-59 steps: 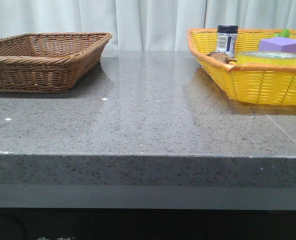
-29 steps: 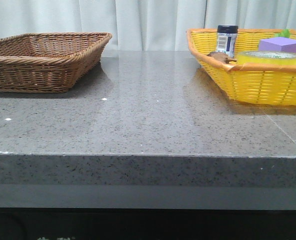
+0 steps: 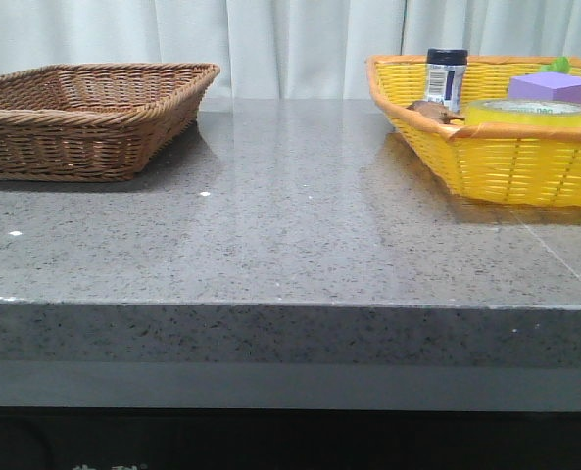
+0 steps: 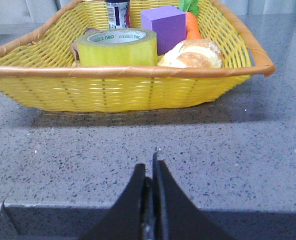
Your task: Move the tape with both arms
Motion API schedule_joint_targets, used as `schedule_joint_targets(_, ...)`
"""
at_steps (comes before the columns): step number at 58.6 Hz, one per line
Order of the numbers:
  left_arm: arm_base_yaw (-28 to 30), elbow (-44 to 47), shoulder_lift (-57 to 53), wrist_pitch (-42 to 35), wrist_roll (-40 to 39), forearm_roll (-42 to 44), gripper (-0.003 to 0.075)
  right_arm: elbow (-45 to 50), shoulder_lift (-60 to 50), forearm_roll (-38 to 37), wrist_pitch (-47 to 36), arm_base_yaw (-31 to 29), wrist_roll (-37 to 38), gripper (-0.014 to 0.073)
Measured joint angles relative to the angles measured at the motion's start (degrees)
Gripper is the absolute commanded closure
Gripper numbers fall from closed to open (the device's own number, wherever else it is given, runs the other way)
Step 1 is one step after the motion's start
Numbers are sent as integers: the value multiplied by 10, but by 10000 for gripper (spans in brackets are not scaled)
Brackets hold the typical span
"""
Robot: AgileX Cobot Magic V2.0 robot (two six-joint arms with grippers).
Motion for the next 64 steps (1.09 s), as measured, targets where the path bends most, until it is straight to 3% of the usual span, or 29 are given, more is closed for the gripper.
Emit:
schedule_joint_targets(13, 0, -70, 24, 28, 0, 0, 740, -84, 8, -3, 23, -1, 0, 661)
schedule_joint_targets(30, 0, -203, 236, 42, 0, 0, 740, -227, 168, -4, 29, -3, 0, 661)
schedule_joint_targets(43, 0, -227, 310, 22, 0, 0, 716, -255, 236, -4, 31, -3, 0, 652)
schedule_joint_targets(49, 0, -227, 311, 18, 0, 0, 556, -256, 239, -4, 32, -3, 0, 553)
schedule_joint_targets(57, 0, -227, 311, 17, 0, 0, 185, -256, 239, -4, 33, -3, 0, 265)
schedule_joint_targets(61, 0, -227, 311, 17, 0, 0, 85, -256, 239, -4, 33, -3, 0, 133)
schedule_joint_targets(64, 0, -227, 311, 17, 0, 0, 64, -256, 239, -4, 33, -3, 0, 53)
